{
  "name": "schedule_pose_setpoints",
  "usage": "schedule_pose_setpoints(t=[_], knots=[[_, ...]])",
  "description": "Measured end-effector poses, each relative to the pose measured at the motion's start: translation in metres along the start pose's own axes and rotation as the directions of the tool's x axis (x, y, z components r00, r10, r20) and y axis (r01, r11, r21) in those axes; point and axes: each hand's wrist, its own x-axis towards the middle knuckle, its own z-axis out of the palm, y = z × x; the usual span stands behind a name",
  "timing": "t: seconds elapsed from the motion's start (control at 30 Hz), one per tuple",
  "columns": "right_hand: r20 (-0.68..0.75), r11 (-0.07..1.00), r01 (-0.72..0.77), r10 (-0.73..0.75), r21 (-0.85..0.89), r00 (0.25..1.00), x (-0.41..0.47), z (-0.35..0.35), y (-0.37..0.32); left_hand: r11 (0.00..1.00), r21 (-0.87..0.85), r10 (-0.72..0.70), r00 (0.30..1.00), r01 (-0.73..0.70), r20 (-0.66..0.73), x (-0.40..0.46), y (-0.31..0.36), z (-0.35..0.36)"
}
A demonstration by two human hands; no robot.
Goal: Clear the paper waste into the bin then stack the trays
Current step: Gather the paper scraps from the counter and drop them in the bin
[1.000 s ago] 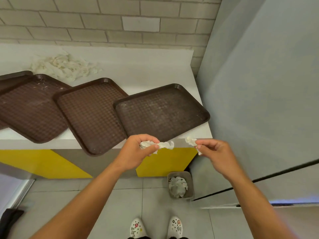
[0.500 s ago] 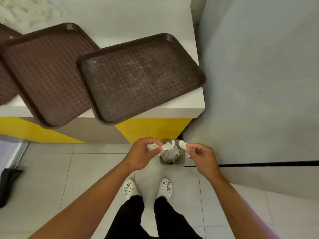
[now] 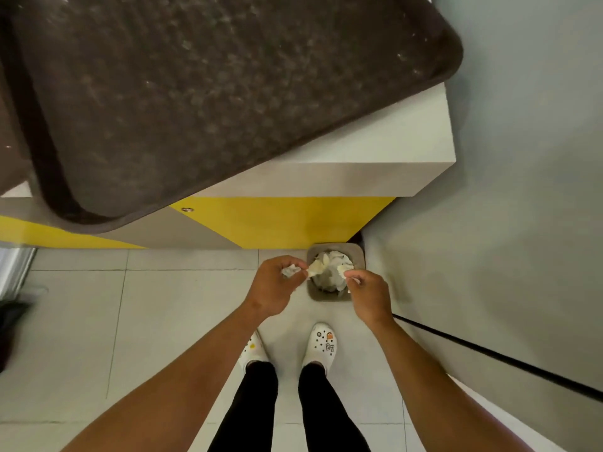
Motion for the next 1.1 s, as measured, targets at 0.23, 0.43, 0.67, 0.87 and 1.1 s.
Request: schedule_pose_setpoints(t=[0.23,0.43,0.67,0.87,1.1], knots=[[-0.062,0.997,-0.046,0.049,0.056,0.997,0.037,0.03,0.043,0.999,0.012,-0.051,0.998,0.051,0.034,0.042,-0.068,0.02],[-0.098,0.982,-0.043,0.062,0.186,0.993,0.01,0.022,0.044,0.999,0.034,-0.036,0.996,0.034,0.084,0.072,-0.094,0.049],[-0.151,0.944,-0.031,0.084,0.328,0.985,-0.019,-0.008,0.03,0.992,0.121,0.0,0.977,-0.027,0.214,0.109,-0.081,0.089],[-0.096,0.946,0.01,0.022,0.325,0.995,-0.032,-0.022,0.017,0.99,0.14,-0.022,0.945,-0.026,0.326,0.123,-0.101,0.076],[-0.024,0.949,0.061,-0.056,0.31,0.998,-0.05,-0.05,-0.018,0.984,0.173,-0.009,0.959,-0.042,0.282,0.054,-0.046,0.025]])
